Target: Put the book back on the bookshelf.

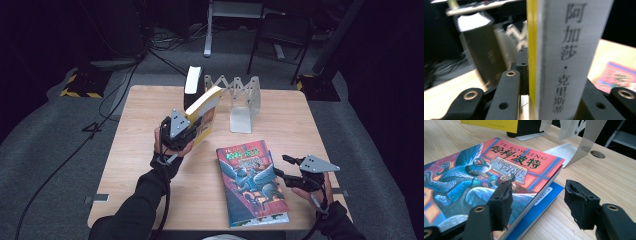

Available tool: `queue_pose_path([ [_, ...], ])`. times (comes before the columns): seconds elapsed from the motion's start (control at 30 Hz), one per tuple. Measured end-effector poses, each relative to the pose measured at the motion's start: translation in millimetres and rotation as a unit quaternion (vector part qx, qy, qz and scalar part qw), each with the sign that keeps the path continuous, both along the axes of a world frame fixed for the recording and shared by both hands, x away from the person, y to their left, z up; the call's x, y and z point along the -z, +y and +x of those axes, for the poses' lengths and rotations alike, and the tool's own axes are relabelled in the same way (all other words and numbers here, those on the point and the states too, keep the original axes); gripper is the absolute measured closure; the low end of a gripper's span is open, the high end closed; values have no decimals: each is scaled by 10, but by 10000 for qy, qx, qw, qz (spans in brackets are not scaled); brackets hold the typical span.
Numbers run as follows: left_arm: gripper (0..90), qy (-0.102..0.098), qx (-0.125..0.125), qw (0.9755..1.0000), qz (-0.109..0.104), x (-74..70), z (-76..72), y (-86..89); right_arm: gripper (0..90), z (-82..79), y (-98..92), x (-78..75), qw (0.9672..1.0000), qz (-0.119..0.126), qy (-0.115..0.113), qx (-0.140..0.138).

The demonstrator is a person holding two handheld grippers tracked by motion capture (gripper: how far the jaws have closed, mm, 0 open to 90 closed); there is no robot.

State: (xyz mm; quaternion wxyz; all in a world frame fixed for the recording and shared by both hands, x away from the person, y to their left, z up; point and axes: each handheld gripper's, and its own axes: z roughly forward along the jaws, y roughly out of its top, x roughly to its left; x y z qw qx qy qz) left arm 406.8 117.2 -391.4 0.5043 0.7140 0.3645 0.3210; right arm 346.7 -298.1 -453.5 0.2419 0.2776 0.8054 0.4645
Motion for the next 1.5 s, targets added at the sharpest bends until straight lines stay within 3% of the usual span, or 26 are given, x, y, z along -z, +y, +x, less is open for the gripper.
queue_pose_path([
  [0.3, 751, 88, -541, 9985, -88, 97, 159, -24, 406, 5, 24, 17, 10000, -12, 33, -21],
  [0.43, 751, 148, -859, 9958, -278, 152, 228, -109, 406, -3, 21, 10, 10000, -6, -11, -9],
  [0.6, 751, 143, -1083, 9935, -323, 175, 299, -222, 406, -4, 23, 14, 10000, -9, 3, -20],
  [0.8, 751, 199, -1501, 9881, -277, 180, 428, -375, 406, -6, 29, 16, 10000, -7, -4, -67],
  [0.9, 751, 185, -1602, 9864, -312, 207, 482, -428, 406, -7, 37, 20, 10000, -15, -19, -81],
  [1.0, 751, 175, -1615, 9862, -306, 227, 512, -445, 406, -6, 41, 24, 10000, -29, -14, -93],
  [1.2, 749, 51, -1546, 9878, -167, 260, 568, -483, 414, -5, 46, 28, 9999, -52, -8, -111],
  [1.3, 748, 17, -1554, 9876, -206, 287, 569, -487, 414, 0, 50, 33, 9999, -63, -3, -115],
  [1.4, 748, -16, -1594, 9869, -235, 322, 562, -494, 412, -3, 55, 36, 9999, -63, 10, -114],
  [1.5, 747, -21, -1743, 9841, -353, 396, 528, -521, 408, 0, 57, 46, 9999, -97, 20, -121],
])
